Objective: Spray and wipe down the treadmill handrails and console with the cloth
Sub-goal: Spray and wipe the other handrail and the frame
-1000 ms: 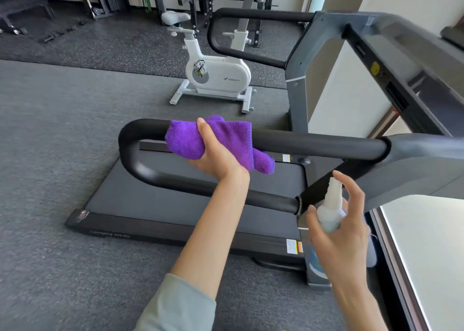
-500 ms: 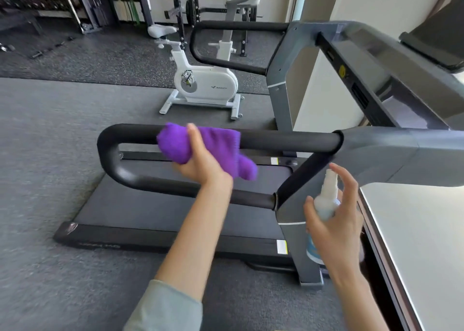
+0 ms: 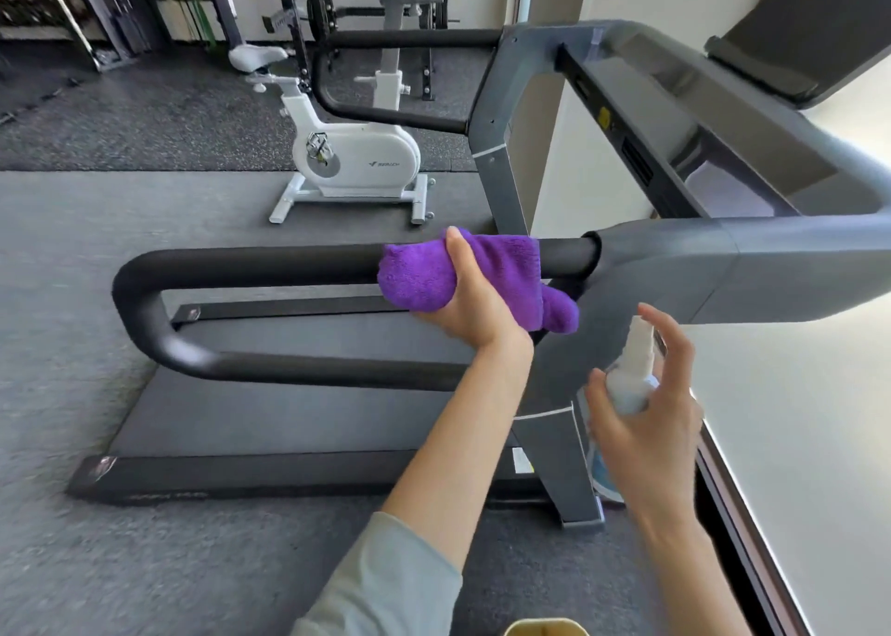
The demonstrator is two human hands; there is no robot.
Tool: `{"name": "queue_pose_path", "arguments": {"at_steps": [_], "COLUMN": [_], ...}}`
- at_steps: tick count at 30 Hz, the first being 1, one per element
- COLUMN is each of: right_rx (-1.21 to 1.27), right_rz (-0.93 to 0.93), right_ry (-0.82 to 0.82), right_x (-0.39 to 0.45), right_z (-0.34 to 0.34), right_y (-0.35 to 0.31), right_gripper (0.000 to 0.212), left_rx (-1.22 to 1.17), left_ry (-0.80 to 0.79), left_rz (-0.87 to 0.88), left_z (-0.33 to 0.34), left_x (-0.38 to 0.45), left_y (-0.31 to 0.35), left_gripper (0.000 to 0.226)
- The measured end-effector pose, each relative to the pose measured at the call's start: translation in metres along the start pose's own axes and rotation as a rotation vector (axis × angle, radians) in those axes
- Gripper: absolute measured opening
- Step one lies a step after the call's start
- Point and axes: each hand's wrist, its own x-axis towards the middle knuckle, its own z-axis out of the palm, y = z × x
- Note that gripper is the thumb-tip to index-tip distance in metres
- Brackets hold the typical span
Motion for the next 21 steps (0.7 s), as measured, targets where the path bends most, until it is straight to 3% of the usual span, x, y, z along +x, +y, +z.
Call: {"name": "queue_pose_path", "arguments": {"at_steps": [7, 11, 15, 21], "right_rx": [-0.047, -0.037, -0.057, -0.070], "right_rz": [0.025, 0.014, -0.041, -0.034], "right_ry": [0.043, 0.036, 0.037, 0.019], "right_x": [-0.014, -0.018, -0.021, -0.026], "right_z": [-0.017, -0.008, -0.003, -0.005], "right_y": [0.002, -0.001, -0.004, -0.003], "right_gripper": [0.072, 0.069, 0.070, 0.073], "left_rx": [0.061, 0.198, 0.275, 0.186], "left_ry": [-0.114, -0.268, -0.182, -0.106], "left_rz": [-0.045, -0.080, -0.028, -0.120], "left_z": [0.008, -0.006, -0.002, 0.000], "left_x": [-0.024, -0.031, -0.031, -0.027], "left_y": [-0.034, -0.035, -0.032, -0.023], "left_gripper": [0.087, 0.108, 0.098, 0.072]}}
